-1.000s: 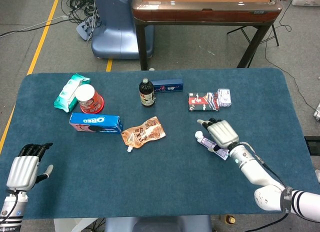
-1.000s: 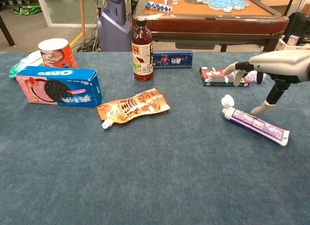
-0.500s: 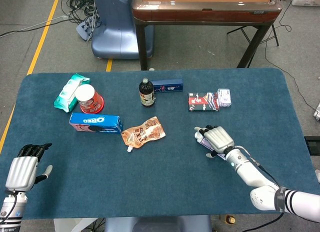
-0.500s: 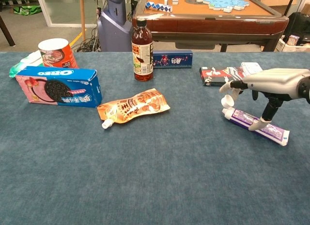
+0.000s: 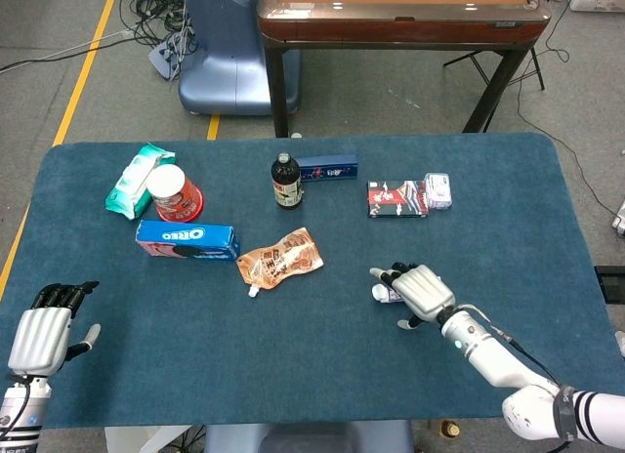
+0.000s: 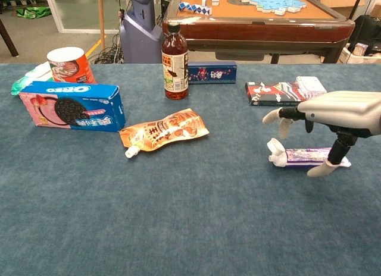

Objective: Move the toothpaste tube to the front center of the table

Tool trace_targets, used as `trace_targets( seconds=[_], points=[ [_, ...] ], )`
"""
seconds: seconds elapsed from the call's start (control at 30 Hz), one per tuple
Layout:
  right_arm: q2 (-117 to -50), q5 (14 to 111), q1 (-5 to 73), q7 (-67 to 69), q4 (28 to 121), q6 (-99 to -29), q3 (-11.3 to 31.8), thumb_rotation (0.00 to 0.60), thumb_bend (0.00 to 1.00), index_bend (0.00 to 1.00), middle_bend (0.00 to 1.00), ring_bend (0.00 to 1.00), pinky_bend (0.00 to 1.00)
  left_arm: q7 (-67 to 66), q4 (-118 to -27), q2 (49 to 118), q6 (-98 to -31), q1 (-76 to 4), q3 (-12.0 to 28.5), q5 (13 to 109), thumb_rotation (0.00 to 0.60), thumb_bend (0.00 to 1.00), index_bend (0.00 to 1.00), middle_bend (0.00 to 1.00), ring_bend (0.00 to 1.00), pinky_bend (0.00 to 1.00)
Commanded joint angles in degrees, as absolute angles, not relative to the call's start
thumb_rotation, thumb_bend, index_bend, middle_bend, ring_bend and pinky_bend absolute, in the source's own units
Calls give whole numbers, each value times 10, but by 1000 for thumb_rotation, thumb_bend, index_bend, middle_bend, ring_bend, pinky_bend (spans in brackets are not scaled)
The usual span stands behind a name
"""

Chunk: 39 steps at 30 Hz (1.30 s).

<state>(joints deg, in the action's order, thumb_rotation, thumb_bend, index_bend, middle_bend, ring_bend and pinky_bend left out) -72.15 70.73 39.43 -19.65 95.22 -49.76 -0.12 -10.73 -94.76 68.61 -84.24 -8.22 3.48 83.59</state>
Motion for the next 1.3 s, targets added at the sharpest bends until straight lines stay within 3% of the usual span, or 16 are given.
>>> trace_targets(
  seconds=[0.03, 0.33, 0.73, 0.87, 1.3],
  points=[
    [-724, 702, 384, -207, 936, -515, 2, 585, 122, 107, 328, 172, 299, -107, -947, 686, -843, -81, 34, 837, 600, 270, 210, 295, 217, 131],
    [-757, 701, 366, -212, 888, -538, 1, 588, 278, 244, 404, 230, 300, -105, -948, 686, -845, -80, 34, 838, 600, 270, 210, 295, 216, 131],
    [-796, 717, 345, -223, 842, -562, -2, 589, 282, 321, 391, 231, 300, -107, -951, 683, -842, -78, 34, 835, 600, 271, 210, 295, 216, 131],
    [-810, 724, 338, -229, 826, -573, -3, 589, 330, 338, 375, 231, 300, -106, -951, 682, -840, -79, 34, 835, 600, 270, 210, 295, 216, 131],
    [-852, 742, 322, -244, 780, -595, 0, 588, 335, 339, 359, 233, 300, -100, -948, 681, -840, -76, 33, 834, 600, 270, 210, 295, 216, 131]
  ],
)
